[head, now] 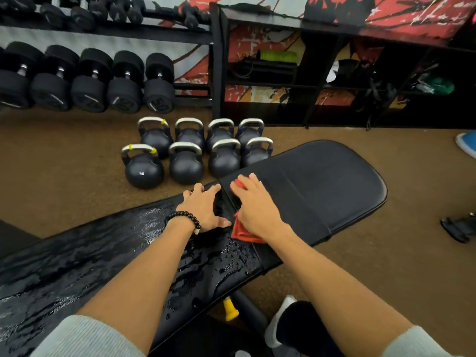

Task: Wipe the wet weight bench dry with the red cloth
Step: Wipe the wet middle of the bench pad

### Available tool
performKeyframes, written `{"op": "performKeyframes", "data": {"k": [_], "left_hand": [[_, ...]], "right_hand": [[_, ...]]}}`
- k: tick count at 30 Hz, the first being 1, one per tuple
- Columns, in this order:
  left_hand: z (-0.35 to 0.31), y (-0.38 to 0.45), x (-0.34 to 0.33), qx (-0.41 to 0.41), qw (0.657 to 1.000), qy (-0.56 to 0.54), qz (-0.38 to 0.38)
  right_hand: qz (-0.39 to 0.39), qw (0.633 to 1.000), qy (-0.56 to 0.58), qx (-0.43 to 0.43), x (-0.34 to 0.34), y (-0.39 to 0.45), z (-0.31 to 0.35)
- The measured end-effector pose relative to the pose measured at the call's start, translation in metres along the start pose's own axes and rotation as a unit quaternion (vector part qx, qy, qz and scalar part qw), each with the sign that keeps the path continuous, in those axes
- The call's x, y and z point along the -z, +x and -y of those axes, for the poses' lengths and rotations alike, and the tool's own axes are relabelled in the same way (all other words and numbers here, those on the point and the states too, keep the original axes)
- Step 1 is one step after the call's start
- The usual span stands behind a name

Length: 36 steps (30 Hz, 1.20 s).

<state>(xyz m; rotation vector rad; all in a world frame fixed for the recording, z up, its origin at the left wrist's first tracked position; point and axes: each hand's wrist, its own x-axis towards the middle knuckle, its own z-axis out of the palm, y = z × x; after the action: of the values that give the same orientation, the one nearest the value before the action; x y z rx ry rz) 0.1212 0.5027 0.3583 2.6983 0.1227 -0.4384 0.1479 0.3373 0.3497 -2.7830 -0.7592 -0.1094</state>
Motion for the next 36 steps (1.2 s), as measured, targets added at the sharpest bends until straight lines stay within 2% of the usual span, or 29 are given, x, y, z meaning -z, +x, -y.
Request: {"op": "performKeyframes", "data": {"k": [2, 4, 8, 11, 13, 16, 19, 21, 23, 27, 28, 30, 32, 33, 34, 36], "left_hand": [[0.000, 0.001, 0.000, -0.001, 1.000, -0.004, 0.003], [0.000, 0.000, 0.000, 0.001, 1.000, -0.010, 0.002], [0.000, 0.000, 0.001, 0.002, 1.000, -0.006, 0.007], [0.000, -0.001, 0.000, 0.007, 1.000, -0.013, 0.005], [0.000, -0.001, 0.000, 0.005, 1.000, -0.014, 0.005], [0.002, 0.002, -0.001, -0.002, 1.000, 0.001, 0.004], [0.003, 0.003, -0.001, -0.002, 1.000, -0.002, 0.000], [0.003, 0.002, -0.001, -0.004, 1.000, -0.003, 0.000], [0.004, 0.001, 0.000, -0.008, 1.000, -0.001, 0.001], [0.002, -0.002, -0.001, -0.010, 1.000, -0.002, 0.000], [0.002, -0.002, -0.001, -0.010, 1.000, -0.003, 0.002], [0.003, -0.001, -0.001, -0.013, 1.000, -0.002, 0.004], [0.002, -0.001, -0.001, -0.017, 1.000, 0.001, 0.012], [0.001, -0.001, -0.001, -0.019, 1.000, 0.005, 0.015], [0.001, -0.001, -0.001, -0.020, 1.000, 0.006, 0.017], [0.002, -0.001, -0.002, -0.021, 1.000, 0.004, 0.017]], "right_hand": [[0.020, 0.998, 0.029, 0.058, 0.002, -0.035, 0.001], [0.030, 0.996, 0.018, 0.078, 0.015, -0.050, -0.016], [-0.002, 0.998, -0.039, -0.047, 0.040, 0.003, -0.061], [-0.017, 0.995, -0.035, -0.093, 0.032, 0.032, -0.051], [-0.019, 0.997, -0.024, -0.074, 0.020, 0.024, -0.026], [0.017, 1.000, 0.026, 0.003, 0.004, -0.029, 0.012], [0.004, 0.999, 0.014, 0.051, -0.001, -0.095, 0.008], [-0.038, 0.999, -0.005, 0.020, 0.004, -0.106, -0.020], [-0.071, 0.996, -0.018, -0.057, 0.012, -0.097, -0.041], [-0.131, 0.974, 0.022, -0.181, 0.010, -0.083, -0.020], [-0.139, 0.974, 0.030, -0.175, 0.004, -0.088, -0.007], [-0.130, 0.987, 0.023, -0.087, -0.010, -0.110, 0.014], [-0.094, 0.995, -0.013, 0.014, -0.015, -0.136, 0.009], [-0.092, 0.995, -0.029, 0.035, -0.010, -0.141, -0.006], [-0.097, 0.994, -0.035, 0.021, -0.005, -0.143, -0.024], [-0.128, 0.989, -0.016, -0.072, 0.008, -0.141, -0.051]]}}
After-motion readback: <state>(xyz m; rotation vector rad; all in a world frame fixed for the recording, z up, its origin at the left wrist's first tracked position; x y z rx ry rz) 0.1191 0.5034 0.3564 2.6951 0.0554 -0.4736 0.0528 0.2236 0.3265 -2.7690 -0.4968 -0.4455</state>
